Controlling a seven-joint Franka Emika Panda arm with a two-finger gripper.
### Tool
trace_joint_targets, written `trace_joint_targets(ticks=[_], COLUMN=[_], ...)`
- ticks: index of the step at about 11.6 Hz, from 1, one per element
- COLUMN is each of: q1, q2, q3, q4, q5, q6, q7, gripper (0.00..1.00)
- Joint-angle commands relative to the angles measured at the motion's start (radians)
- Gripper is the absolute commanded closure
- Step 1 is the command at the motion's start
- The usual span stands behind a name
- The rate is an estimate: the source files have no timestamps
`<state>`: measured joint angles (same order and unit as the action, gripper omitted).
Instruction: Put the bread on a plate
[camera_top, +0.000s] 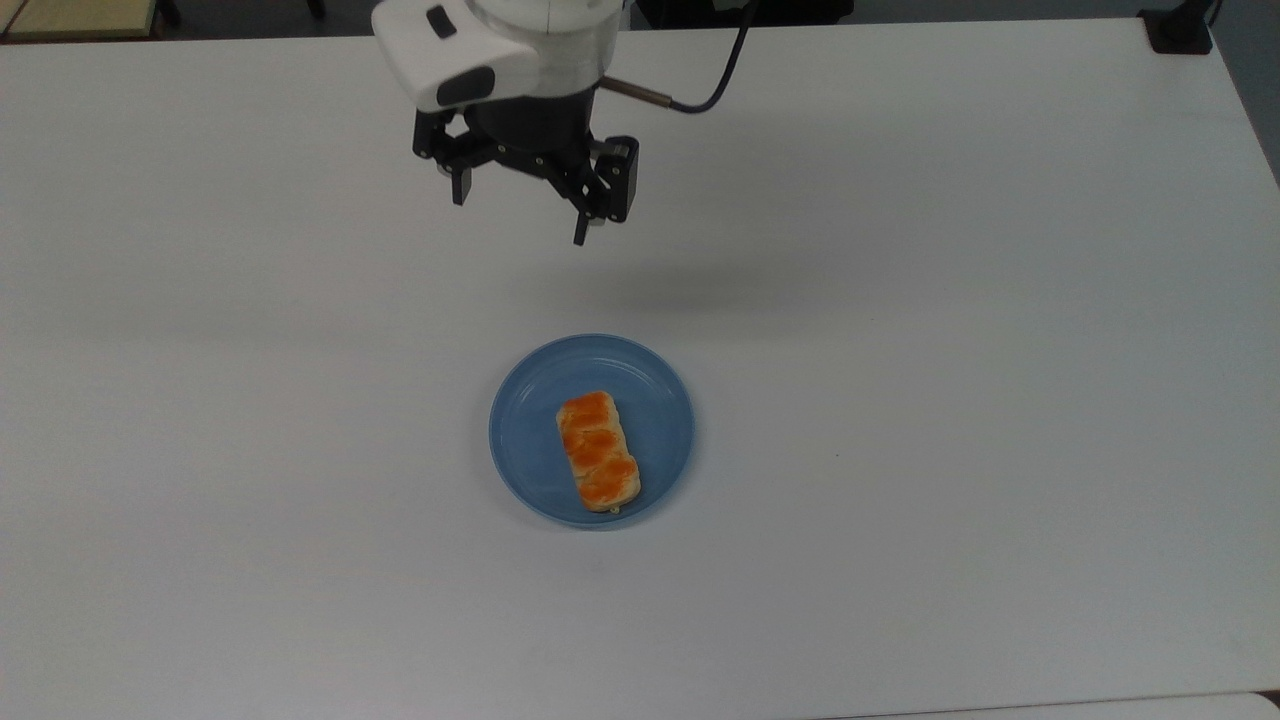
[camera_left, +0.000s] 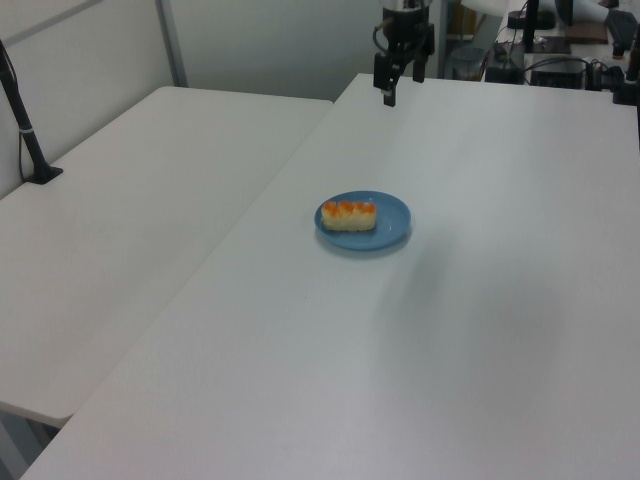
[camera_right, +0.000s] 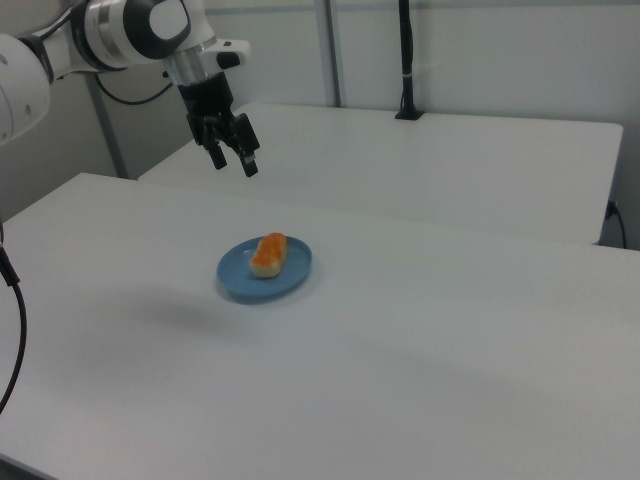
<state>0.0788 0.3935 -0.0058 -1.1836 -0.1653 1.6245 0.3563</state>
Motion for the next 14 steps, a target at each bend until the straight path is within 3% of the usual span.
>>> trace_joint_targets(ticks=[1,6,8,11,14], q1=[-0.004,-0.08,-0.125,-0.128,-0.131], q2=[-0.041,-0.292,-0.388,-0.412,-0.42], q3=[-0.002,-0.011,-0.013,-0.013,-0.013], q4=[-0.08,-0.195,-0.273,-0.315,-0.398], q5=[0.007,0.004,0.01,0.015,0.006], q6=[0.011,-0.13,-0.127,-0.077,0.081], q7=[-0.031,-0.285,-0.321,-0.286,-0.203], gripper=[0.0,0.0,0.0,0.0,0.0])
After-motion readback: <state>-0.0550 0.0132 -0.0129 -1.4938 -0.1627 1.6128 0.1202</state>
